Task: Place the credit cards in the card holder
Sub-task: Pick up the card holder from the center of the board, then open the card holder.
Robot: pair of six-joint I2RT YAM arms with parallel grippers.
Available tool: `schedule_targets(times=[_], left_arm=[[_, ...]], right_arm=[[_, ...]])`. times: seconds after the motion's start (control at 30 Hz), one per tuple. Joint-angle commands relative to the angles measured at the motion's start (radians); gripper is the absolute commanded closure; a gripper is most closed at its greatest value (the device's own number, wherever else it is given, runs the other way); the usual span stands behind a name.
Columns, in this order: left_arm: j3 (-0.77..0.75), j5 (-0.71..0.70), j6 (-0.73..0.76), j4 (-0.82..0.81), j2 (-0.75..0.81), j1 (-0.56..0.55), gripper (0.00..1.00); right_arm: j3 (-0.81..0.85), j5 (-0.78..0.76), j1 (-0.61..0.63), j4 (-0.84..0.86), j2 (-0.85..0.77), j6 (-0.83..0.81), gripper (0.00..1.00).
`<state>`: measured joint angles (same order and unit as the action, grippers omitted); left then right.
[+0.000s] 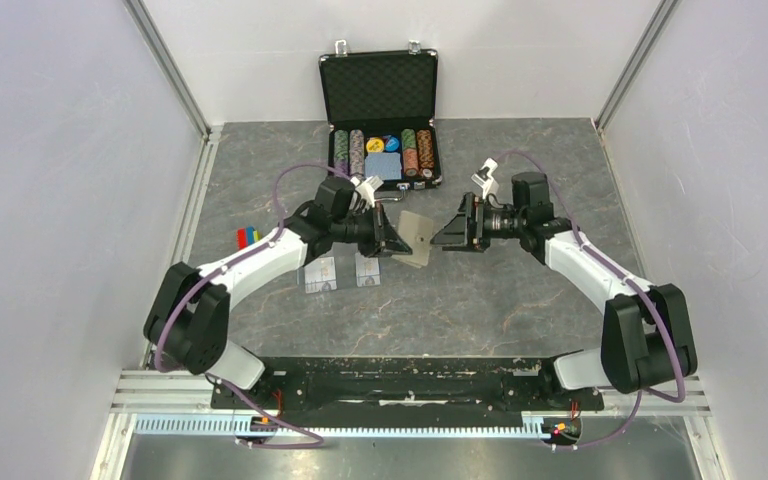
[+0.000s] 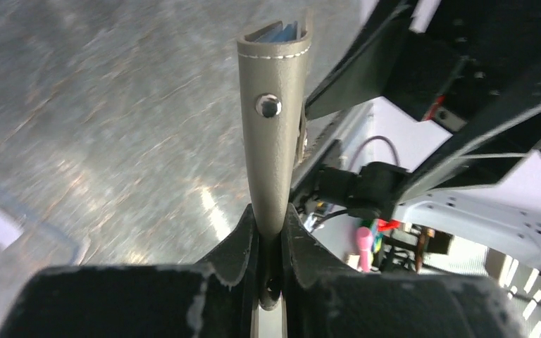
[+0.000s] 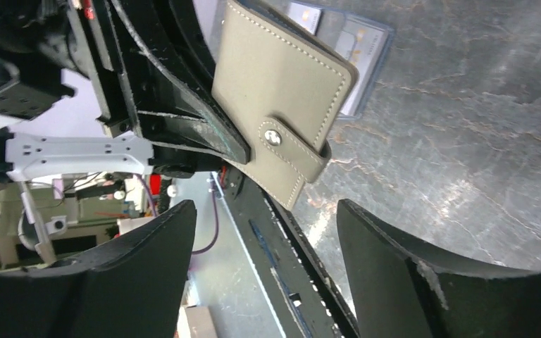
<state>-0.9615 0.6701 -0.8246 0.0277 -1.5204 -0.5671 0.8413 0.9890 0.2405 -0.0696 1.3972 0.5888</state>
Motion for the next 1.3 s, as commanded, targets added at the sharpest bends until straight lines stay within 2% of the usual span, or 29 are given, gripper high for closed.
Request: schedule_targets(times=[0.0, 0.1, 0.37, 0.83, 0.9, 0.97, 1.13, 1.27], left_arm=[[-0.092, -0.217, 0.18, 0.333, 0.073, -0.037, 0.98], [-0.143, -0.322, 0.226, 0.474, 0.071, -0.078, 0.98], [-0.242, -0.492, 0.248, 0.624, 0.039, -0.177, 0.98], [-0.311, -0.482, 0.254, 0.652, -0.036, -0.241, 0.98], [-0.314, -0.482, 0.253, 0.652, -0.037, -0.246, 0.98], [-0.315, -0.484, 0.251, 0.651, -0.037, -0.247, 0.98], [-0.321, -0.476, 0.246, 0.652, -0.046, -0.247, 0.98], [-0.339, -0.47, 0.241, 0.651, -0.057, -0.247, 0.98]], right_arm=[[0.043, -0.094, 0.01, -0.113, -0.034, -0.105, 0.22], [0.063, -0.128, 0.028, -0.165, -0.02, -0.13, 0.2], [0.103, -0.22, 0.124, -0.216, 0.034, -0.146, 0.17], [0.194, -0.325, 0.225, -0.277, 0.152, -0.169, 0.18], [0.206, -0.359, 0.23, -0.298, 0.165, -0.178, 0.2], [0.222, -0.394, 0.236, -0.339, 0.19, -0.2, 0.29], [0.244, -0.451, 0.251, -0.411, 0.219, -0.264, 0.4], [0.236, -0.484, 0.26, -0.446, 0.228, -0.297, 0.45]])
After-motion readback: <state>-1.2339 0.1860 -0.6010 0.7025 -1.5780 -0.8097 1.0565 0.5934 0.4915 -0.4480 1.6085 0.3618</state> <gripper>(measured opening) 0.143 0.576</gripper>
